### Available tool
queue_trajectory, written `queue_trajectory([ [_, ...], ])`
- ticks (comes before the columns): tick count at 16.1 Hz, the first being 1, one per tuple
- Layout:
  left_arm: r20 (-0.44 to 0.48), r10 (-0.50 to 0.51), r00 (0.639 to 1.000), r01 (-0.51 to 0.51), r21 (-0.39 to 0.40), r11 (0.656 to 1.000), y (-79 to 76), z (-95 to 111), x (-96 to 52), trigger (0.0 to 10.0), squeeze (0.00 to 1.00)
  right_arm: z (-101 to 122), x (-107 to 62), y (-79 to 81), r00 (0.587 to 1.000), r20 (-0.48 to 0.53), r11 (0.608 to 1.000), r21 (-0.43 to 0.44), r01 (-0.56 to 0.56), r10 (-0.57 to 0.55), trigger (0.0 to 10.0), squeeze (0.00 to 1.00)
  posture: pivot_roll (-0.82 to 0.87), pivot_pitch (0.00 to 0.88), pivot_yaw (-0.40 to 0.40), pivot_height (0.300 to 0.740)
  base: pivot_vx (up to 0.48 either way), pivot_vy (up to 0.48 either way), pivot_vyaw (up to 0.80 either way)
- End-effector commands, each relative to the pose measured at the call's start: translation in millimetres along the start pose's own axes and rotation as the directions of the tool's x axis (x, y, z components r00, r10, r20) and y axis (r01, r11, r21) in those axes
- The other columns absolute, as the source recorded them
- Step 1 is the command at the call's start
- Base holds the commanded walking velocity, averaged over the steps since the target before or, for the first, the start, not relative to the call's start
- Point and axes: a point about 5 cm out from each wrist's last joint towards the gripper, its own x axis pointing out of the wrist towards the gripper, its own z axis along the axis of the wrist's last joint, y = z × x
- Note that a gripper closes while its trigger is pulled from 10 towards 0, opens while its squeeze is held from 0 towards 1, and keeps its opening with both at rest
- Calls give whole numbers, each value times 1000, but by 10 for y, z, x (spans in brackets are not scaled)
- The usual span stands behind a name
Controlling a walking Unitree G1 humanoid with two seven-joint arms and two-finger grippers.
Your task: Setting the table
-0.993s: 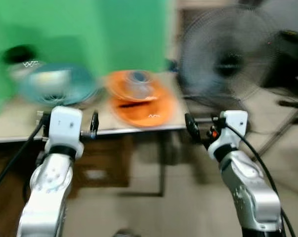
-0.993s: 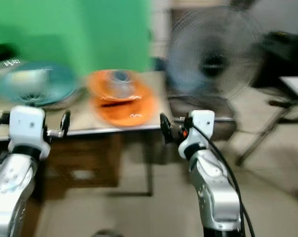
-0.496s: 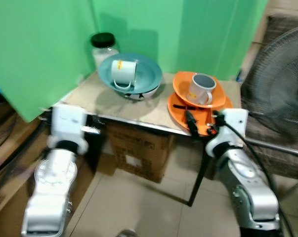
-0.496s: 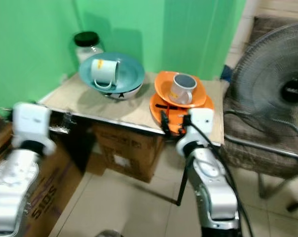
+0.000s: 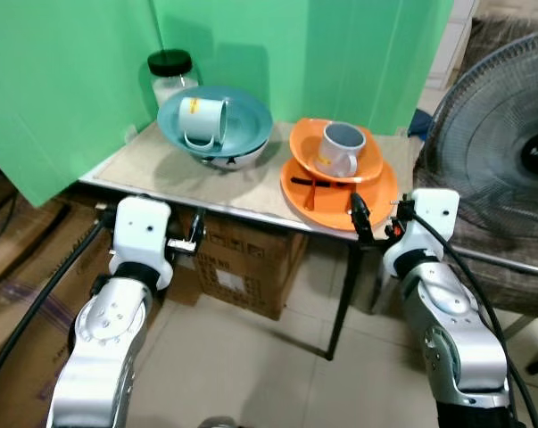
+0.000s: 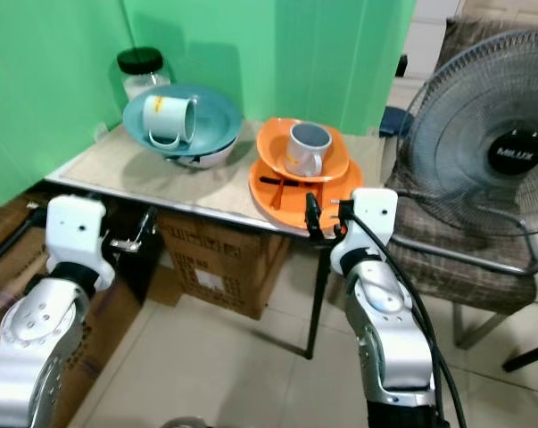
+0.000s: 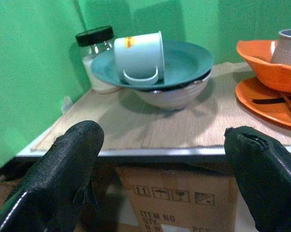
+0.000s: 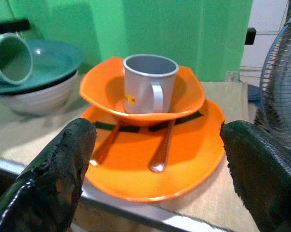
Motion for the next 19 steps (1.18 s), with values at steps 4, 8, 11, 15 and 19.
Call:
queue_trajectory([
  [4, 38, 3, 999, -3, 0, 1000, 58, 110, -52, 10000, 424, 41, 41, 39, 1000, 14, 999, -35, 8, -7, 10000, 0, 101, 0, 18, 740, 232, 0, 244],
  [8, 28, -19, 999, 18, 40, 999, 40, 103, -90, 10000, 498, 58, 63, 45, 999, 12, 1000, 2, 30, -30, 10000, 0, 110, 0, 18, 740, 357, 0, 400],
  [11, 25, -35, 999, 34, 66, 997, 25, 118, -98, 10000, 494, 67, 70, 48, 999, -2, 999, -6, 35, -35, 10000, 0, 106, 0, 21, 740, 356, 0, 0],
  [15, 33, -60, 998, 58, 76, 995, -11, 152, -88, 10000, 482, 128, 90, 57, 1000, 7, 1000, -10, 8, -8, 10000, 0, 103, 0, 25, 740, 358, 0, 0],
  [19, 76, -248, 966, 242, 89, 966, -198, 275, -111, 10000, 396, 293, 179, -41, 996, -62, 998, 8, -66, 66, 10000, 0, 97, 0, 21, 740, 141, 0, 0],
])
